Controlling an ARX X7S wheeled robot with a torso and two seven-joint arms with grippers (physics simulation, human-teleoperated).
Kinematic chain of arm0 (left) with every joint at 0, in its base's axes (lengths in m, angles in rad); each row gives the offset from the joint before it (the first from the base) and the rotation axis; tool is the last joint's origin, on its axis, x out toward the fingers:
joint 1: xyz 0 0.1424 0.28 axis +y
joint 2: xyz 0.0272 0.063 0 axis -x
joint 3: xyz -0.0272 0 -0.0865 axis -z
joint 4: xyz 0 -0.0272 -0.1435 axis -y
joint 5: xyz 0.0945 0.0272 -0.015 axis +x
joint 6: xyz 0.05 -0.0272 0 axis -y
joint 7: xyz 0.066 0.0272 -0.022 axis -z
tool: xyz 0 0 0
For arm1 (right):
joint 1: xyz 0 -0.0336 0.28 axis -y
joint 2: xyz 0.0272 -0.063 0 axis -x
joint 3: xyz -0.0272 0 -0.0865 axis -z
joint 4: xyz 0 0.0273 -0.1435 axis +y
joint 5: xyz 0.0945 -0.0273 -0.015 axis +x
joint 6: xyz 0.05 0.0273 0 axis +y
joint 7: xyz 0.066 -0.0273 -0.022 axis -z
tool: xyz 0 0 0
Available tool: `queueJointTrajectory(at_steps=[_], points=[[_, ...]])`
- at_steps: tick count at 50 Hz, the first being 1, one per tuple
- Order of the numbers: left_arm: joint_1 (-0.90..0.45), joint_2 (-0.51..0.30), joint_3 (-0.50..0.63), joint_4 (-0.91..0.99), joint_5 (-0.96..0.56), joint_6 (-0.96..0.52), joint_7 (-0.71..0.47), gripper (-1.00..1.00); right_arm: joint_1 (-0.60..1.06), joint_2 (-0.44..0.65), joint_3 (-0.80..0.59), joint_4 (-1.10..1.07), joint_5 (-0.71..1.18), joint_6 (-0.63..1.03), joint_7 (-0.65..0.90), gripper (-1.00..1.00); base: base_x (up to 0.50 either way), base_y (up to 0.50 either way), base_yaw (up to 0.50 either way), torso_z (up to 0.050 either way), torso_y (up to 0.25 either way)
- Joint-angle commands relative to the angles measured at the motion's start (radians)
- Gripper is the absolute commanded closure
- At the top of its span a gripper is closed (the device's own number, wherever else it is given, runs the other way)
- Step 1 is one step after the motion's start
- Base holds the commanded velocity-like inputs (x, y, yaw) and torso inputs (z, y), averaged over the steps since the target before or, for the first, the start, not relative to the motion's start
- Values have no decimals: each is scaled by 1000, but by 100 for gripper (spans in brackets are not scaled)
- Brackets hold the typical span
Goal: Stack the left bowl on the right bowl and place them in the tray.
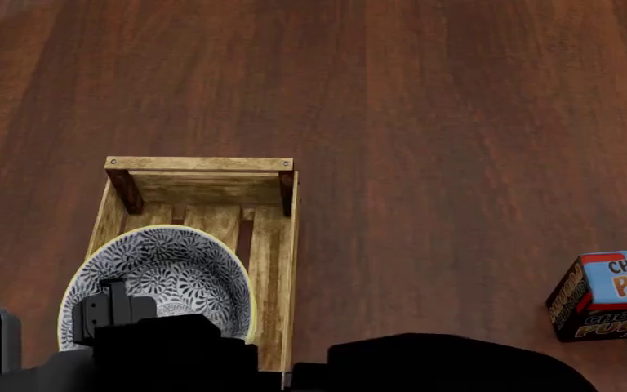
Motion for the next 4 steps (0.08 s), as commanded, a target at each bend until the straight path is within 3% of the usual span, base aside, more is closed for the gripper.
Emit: queueJointTrajectory(at_steps=[1,4], points=[[0,-1,3,1,0,2,0,-100,22,0,4,-53,46,33,49,-100,0,0,0,0,0],[1,-3,3,3,-1,0,-2,-100,22,0,2,-61,50,36,61,-100,0,0,0,0,0]])
